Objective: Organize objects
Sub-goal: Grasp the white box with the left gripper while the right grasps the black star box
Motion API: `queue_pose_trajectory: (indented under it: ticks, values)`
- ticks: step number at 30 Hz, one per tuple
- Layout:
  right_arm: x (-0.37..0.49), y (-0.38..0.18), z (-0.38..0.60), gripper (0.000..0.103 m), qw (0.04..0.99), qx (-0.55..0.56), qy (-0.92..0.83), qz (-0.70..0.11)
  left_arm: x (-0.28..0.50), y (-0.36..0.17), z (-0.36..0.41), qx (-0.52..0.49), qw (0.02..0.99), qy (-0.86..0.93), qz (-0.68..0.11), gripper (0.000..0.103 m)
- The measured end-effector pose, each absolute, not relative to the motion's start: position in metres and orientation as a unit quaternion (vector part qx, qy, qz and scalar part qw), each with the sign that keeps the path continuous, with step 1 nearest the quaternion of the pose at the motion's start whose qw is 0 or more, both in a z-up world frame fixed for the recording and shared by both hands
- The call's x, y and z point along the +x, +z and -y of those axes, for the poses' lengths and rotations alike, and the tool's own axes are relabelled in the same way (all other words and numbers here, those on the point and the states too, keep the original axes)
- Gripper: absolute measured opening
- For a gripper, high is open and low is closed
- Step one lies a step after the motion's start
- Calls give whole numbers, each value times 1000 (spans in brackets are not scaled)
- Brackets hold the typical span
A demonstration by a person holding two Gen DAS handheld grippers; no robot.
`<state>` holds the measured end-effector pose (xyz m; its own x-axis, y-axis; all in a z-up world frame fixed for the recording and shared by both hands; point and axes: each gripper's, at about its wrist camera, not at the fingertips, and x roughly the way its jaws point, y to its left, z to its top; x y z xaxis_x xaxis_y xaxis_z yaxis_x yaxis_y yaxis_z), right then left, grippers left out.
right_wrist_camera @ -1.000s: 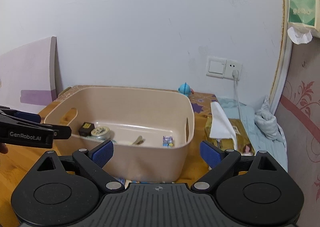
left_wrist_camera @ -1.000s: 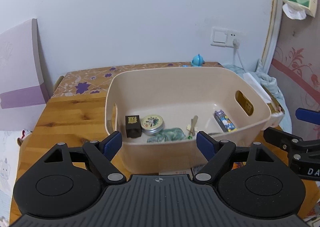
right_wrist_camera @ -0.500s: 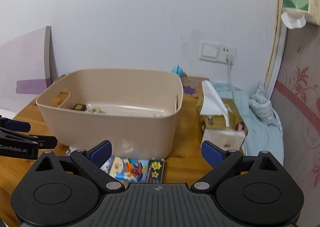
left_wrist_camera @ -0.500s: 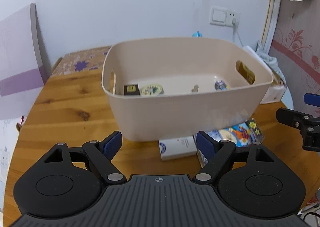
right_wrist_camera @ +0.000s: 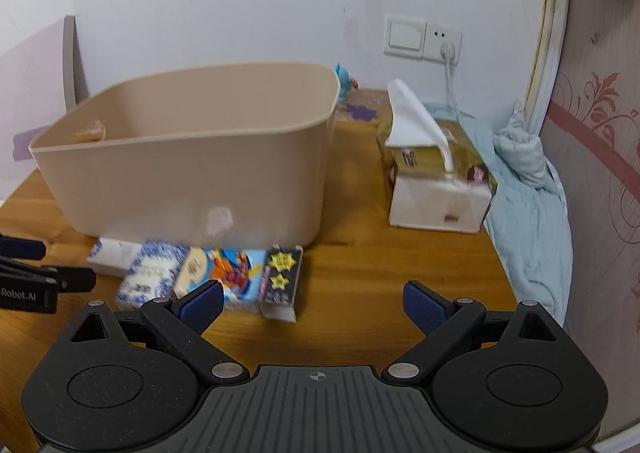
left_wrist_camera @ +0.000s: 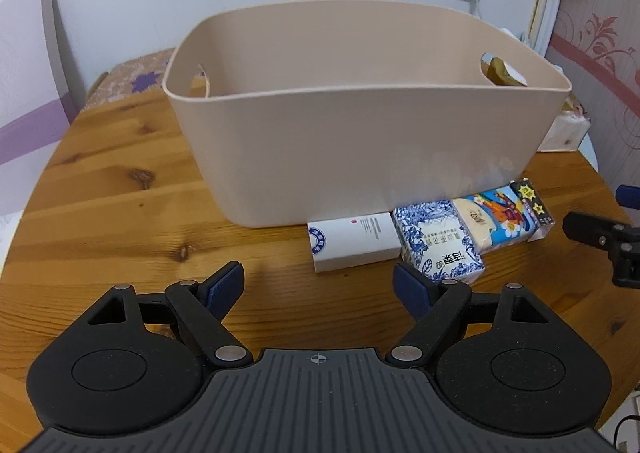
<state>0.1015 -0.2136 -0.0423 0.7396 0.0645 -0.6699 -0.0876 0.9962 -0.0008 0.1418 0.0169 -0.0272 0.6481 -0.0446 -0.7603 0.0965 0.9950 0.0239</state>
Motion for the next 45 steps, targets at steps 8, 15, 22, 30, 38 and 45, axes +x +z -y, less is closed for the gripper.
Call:
queue_pose_trajectory:
  ticks: [8, 15, 22, 30, 38, 45]
  values:
    - [111, -61, 212, 98, 923, -27, 43, -382, 151, -38, -11, 28, 903, -50, -426, 83]
    - [121, -74, 208, 98, 916, -43, 42, -397, 160, -45, -12, 18, 900, -42, -433, 83]
    - [126, -80, 207, 98, 914, -60, 30, -401, 169, -51, -13, -5, 897, -38, -440, 84]
    - [131, -80, 212, 98, 913, -57, 23, -402, 172, -52, -8, -5, 901, -46, -432, 84]
    - [131, -80, 221, 97, 916, -49, 9, -398, 174, -52, -2, 2, 902, -45, -429, 88]
    - [134, -79, 219, 90, 919, -49, 15, -390, 174, -51, -3, -7, 904, -45, -426, 89]
